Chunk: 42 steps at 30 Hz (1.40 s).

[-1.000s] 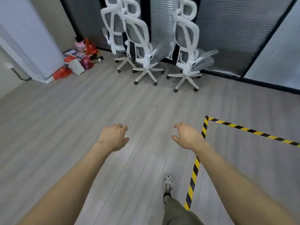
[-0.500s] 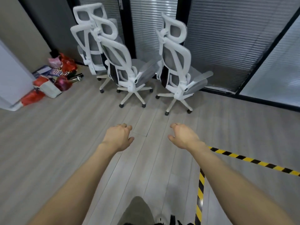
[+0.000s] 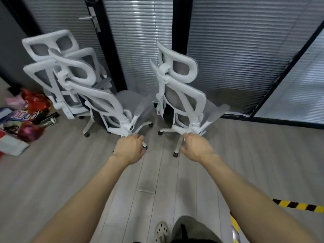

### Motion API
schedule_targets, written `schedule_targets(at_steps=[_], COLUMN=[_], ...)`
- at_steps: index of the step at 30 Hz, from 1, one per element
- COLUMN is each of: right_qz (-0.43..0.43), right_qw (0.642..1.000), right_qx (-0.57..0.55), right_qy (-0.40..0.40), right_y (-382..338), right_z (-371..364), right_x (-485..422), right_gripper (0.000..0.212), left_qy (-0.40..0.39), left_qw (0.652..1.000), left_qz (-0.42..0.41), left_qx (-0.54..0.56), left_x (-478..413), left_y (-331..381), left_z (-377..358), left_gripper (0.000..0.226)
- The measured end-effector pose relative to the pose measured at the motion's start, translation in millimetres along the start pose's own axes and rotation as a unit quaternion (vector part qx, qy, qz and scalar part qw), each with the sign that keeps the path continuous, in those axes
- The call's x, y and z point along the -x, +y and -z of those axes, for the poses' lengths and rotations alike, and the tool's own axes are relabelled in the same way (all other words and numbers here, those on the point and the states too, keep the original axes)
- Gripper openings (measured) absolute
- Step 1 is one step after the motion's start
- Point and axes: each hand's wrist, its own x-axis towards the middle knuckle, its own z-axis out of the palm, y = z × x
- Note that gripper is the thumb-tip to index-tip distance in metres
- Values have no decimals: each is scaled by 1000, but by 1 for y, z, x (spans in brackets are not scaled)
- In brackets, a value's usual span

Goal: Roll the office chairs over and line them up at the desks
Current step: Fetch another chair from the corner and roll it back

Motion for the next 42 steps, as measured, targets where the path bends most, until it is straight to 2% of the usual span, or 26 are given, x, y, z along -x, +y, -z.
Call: schedule_targets(at_steps=[8, 10, 14, 17, 21, 24, 28, 31, 36, 42], right_qz=[-13, -21, -61, -100, -127, -141, -186, -207, -247, -329], right_qw=[984, 979, 975, 977, 964, 956, 938, 931, 920, 881], right_qx=[-31, -21, 42, 55, 1, -19, -47, -55, -68, -77], right_qy=[172, 200, 209, 181, 233, 258, 287, 297, 297, 331], right_y=[4, 2, -5, -8, -3, -2, -18, -31, -50, -82], right_z=[49, 56, 60, 56, 48, 39, 33, 23, 8, -19], right_x=[-205, -257, -342, -377, -379, -363, -333, -303, -249, -193], right_gripper=[57, 68, 103, 108, 99, 99, 97, 101, 109, 114], left_qy=[55, 54, 67, 91, 126, 142, 111, 105, 154, 154], left_qw=[996, 996, 993, 989, 975, 959, 925, 890, 862, 822], left_qz=[-61, -68, -92, -116, -172, -234, -361, -443, -482, -548], left_qx=[-19, -11, -14, 13, 62, 70, 24, 13, 35, 31], left_x=[-194, -235, -303, -349, -409, -453, -488, -479, -438, -404], left_y=[-61, -73, -94, -111, -119, -118, -112, -104, -93, -70], left_z=[28, 31, 42, 47, 55, 56, 46, 32, 13, 11], left_gripper=[40, 44, 54, 67, 94, 106, 115, 120, 118, 122])
